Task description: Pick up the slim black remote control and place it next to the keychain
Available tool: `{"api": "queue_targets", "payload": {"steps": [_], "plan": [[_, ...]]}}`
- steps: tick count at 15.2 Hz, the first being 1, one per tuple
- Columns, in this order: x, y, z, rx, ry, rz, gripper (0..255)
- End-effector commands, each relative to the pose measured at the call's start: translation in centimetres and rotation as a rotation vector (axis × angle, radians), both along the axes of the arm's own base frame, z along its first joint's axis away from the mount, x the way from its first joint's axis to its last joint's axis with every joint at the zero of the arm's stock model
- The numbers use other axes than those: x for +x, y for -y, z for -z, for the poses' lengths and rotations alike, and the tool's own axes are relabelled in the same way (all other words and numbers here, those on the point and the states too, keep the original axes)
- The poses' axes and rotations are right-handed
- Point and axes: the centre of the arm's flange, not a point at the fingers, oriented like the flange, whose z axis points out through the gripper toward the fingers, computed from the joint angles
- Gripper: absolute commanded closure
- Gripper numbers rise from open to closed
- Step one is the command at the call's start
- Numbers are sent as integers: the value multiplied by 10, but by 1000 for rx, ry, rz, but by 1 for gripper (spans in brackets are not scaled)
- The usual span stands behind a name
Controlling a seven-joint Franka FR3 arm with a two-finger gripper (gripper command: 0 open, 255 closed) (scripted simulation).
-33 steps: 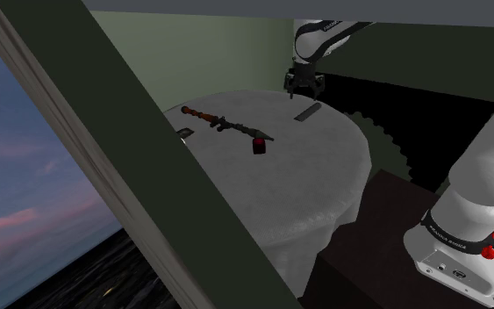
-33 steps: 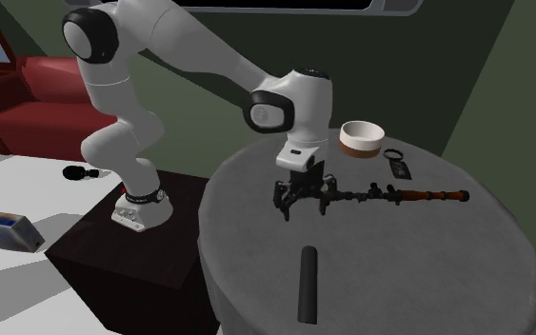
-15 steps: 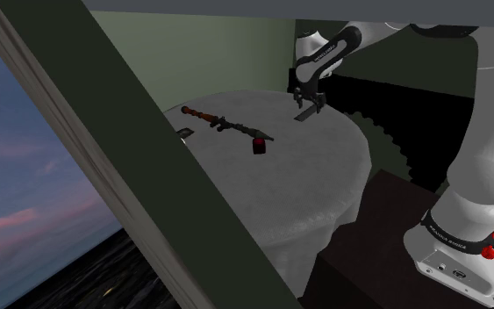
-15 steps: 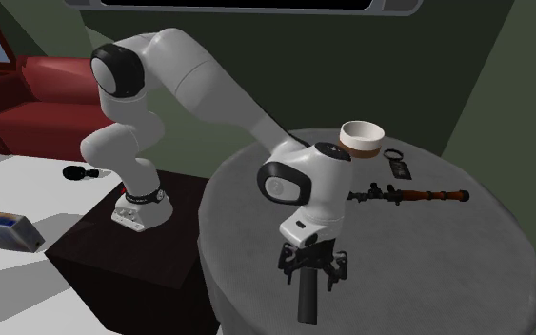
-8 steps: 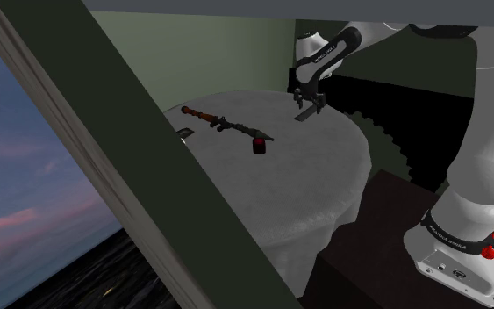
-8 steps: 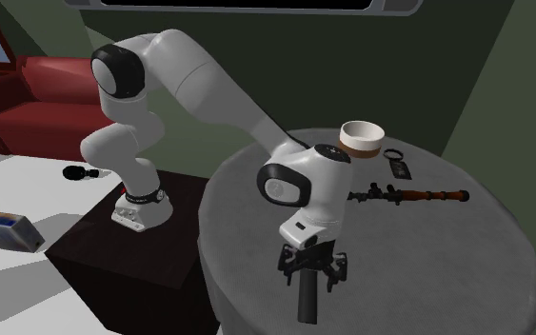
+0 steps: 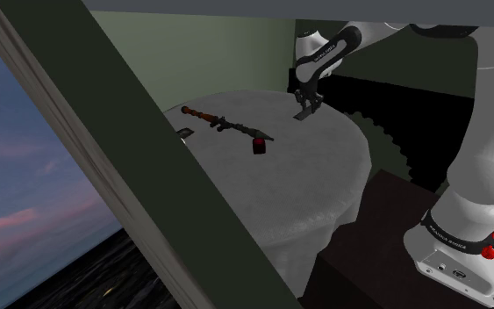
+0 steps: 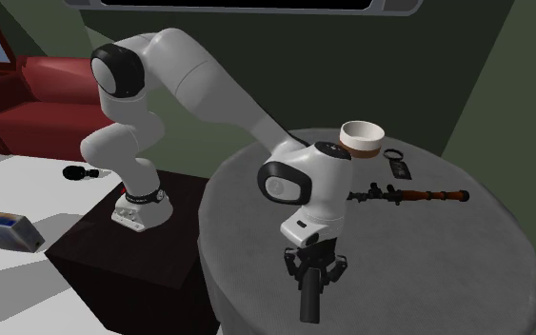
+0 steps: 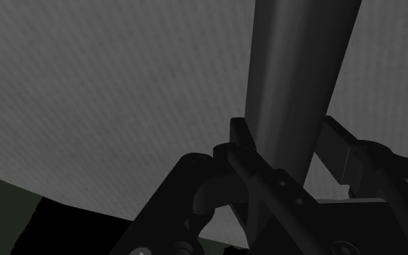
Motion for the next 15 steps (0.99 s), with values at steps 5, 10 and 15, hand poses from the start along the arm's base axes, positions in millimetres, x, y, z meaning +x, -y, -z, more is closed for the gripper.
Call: {"api": "queue_targets", "payload": {"steps": [5,10,15], "plan": [[-2,1,-11,3,-13,4,255],[-2,1,-37,3,-13,4,255],[-2,1,-64,3,-13,4,255]]}}
